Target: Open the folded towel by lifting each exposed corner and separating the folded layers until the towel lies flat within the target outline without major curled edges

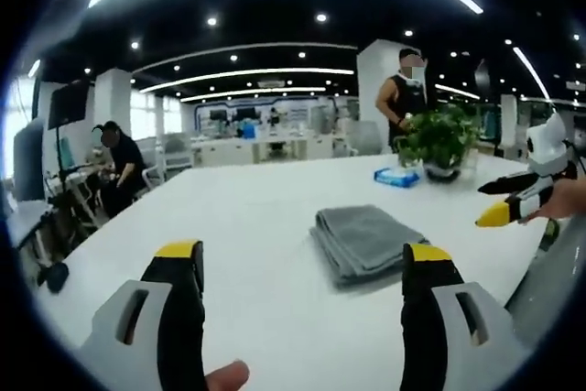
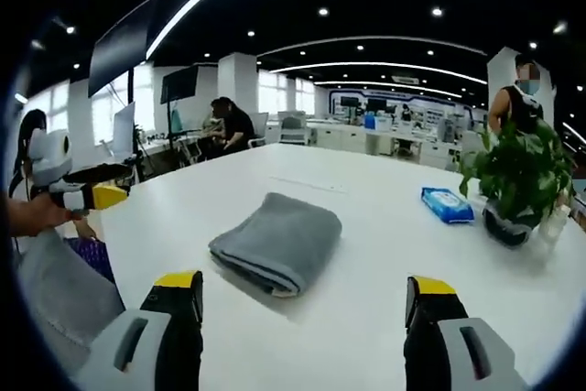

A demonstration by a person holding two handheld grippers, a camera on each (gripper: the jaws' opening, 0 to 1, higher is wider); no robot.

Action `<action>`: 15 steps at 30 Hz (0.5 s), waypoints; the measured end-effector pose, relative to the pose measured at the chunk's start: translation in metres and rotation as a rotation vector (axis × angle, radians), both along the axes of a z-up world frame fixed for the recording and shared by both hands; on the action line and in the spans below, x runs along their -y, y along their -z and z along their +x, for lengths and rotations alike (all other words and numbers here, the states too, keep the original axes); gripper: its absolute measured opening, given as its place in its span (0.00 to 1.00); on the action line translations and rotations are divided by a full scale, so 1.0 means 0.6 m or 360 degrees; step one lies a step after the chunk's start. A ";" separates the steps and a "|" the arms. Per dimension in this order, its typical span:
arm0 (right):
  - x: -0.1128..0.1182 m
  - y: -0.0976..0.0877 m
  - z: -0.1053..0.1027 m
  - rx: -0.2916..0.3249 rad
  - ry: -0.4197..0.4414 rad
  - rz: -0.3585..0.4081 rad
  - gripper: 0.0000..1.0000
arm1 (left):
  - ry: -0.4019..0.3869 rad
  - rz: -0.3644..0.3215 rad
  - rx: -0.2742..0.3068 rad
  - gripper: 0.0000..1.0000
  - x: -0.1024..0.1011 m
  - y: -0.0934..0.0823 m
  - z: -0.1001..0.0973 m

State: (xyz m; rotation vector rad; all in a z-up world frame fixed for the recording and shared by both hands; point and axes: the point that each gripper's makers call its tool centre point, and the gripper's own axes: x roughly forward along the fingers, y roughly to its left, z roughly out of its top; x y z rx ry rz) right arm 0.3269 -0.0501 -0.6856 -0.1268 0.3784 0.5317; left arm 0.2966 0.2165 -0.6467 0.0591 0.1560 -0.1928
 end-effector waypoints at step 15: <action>-0.141 -0.007 0.047 0.0010 -0.0364 -0.0054 0.85 | -0.0099 0.0119 -0.0062 0.84 -0.016 0.014 0.002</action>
